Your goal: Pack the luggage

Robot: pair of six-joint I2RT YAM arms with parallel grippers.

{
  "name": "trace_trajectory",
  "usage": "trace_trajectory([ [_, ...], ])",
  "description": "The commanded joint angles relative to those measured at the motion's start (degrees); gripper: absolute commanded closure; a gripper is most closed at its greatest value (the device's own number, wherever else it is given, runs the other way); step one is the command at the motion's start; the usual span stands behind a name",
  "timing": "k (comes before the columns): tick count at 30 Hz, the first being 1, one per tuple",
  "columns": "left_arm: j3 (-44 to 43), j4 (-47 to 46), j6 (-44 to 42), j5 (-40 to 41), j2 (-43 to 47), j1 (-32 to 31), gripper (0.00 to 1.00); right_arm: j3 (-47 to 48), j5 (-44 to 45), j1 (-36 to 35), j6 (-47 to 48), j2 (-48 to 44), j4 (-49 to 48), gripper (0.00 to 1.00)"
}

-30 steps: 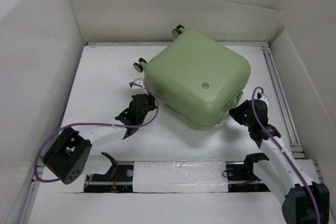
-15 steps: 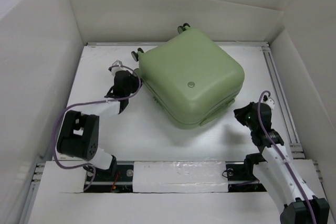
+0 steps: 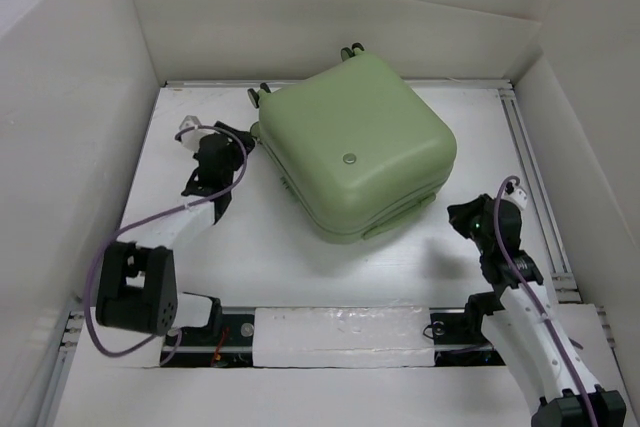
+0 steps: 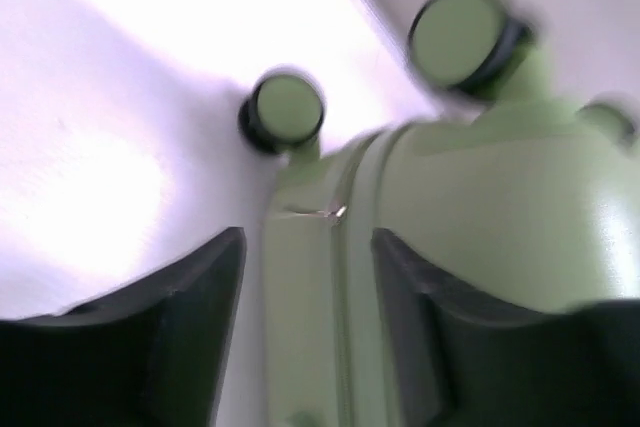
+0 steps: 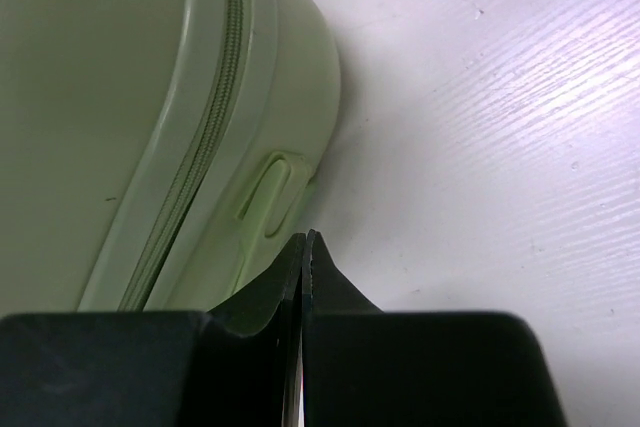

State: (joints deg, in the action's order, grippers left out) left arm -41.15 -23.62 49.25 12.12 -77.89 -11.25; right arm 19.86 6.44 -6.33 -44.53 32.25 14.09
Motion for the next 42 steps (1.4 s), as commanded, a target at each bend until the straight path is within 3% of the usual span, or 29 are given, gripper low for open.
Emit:
trace_trajectory([
  [1,1.2,-6.4,3.5,5.0,6.6,1.2,0.39,-0.9,-2.7,0.4,1.8,-0.9,-4.8,1.00],
  [2,0.6,-6.4,3.5,2.8,6.6,1.7,0.27,-0.9,-2.7,0.4,2.3,-0.2,-4.8,1.00],
  [3,-1.0,-6.4,2.8,1.3,5.3,1.8,0.23,-0.9,-3.3,0.4,2.3,-0.2,-4.8,1.00],
  [6,-11.6,-2.6,2.1,-5.1,-0.2,3.6,0.16,-0.9,-5.3,0.4,3.6,1.4,-5.8,0.95],
  [7,-16.6,-2.6,1.6,-10.8,-4.7,5.3,0.14,-0.4,-6.6,0.4,4.2,2.2,-5.8,0.92],
  [9,-22.3,-0.6,2.2,-17.0,-9.8,7.0,0.09,-0.3,-7.9,0.4,4.7,2.7,-7.0,0.81],
  [12,-33.5,4.2,3.4,-27.6,-21.0,9.6,0.08,-0.3,-8.6,0.4,4.7,2.7,-7.0,0.67],
  [14,-38.1,6.0,4.2,-33.2,-28.4,10.4,0.08,-0.3,-9.2,-0.1,5.2,2.7,-7.6,0.63],
  [15,-41.8,8.6,4.9,-34.4,-30.4,11.1,0.08,-0.3,-9.9,-0.1,5.2,2.7,-7.6,0.60],
  [23,-46.8,6.0,6.4,-37.9,-37.7,11.2,0.08,-0.3,-10.6,-1.2,5.8,4.5,-8.7,0.52],
  [28,-42.8,-6.3,12.1,-43.8,-37.8,9.6,0.12,-0.3,-10.6,-1.2,6.3,7.0,-9.8,0.48],
  [29,-39.9,-12.0,13.4,-43.8,-37.8,9.1,0.14,0.3,-11.8,-1.2,7.0,7.0,-9.8,0.48],
  [35,-34.4,-19.0,15.5,-43.8,-34.7,8.4,0.14,1.4,-13.6,-2.3,7.5,8.2,-9.8,0.48],
  [39,-27.5,-30.9,19.2,-44.3,-31.7,8.4,0.15,1.4,-13.6,-2.3,7.5,8.2,-9.8,0.48],
  [40,-25.5,-33.1,19.9,-43.4,-30.8,8.4,0.34,1.4,-13.6,-2.3,7.5,8.7,-9.8,0.48],
  [42,-22.0,-35.2,21.9,-40.5,-27.7,8.4,0.47,1.4,-13.6,-2.3,7.5,8.7,-9.8,0.48],
])
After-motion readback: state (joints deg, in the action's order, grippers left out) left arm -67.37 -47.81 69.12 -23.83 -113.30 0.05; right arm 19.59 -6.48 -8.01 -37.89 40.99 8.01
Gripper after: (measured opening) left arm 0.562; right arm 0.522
